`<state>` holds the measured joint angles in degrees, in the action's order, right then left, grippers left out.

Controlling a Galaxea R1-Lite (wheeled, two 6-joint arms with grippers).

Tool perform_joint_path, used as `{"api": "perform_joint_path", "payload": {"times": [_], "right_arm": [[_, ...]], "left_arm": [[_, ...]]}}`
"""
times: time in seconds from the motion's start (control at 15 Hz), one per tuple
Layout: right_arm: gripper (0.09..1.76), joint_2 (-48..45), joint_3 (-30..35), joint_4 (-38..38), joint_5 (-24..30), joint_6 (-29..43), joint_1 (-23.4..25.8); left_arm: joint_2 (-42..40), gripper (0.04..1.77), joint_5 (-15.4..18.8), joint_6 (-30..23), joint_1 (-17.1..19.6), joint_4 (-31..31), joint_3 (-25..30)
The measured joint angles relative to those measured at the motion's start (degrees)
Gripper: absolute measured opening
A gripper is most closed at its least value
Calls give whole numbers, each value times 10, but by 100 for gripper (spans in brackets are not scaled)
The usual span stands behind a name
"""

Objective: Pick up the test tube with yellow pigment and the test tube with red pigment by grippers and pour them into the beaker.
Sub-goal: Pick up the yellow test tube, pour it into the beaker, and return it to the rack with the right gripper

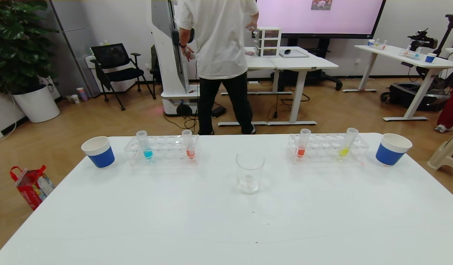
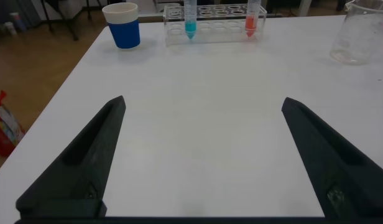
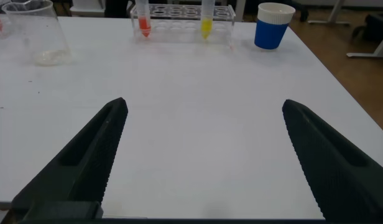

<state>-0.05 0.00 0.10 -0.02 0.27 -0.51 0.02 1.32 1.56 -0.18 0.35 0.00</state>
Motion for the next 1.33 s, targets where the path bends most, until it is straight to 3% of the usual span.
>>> {"api": "perform_joint_path", "payload": {"times": [0.73,0.93,1.33], "right_arm": [[174,0,-1,-5,0,0,1],[174,6,-42,-5,3,1,1],[174,168,-132,-96,7,5,-10]], "left_arm": [[0,175,0,0,0,0,0],[0,175,0,0,0,0,0],[0,175,0,0,0,0,0]]}}
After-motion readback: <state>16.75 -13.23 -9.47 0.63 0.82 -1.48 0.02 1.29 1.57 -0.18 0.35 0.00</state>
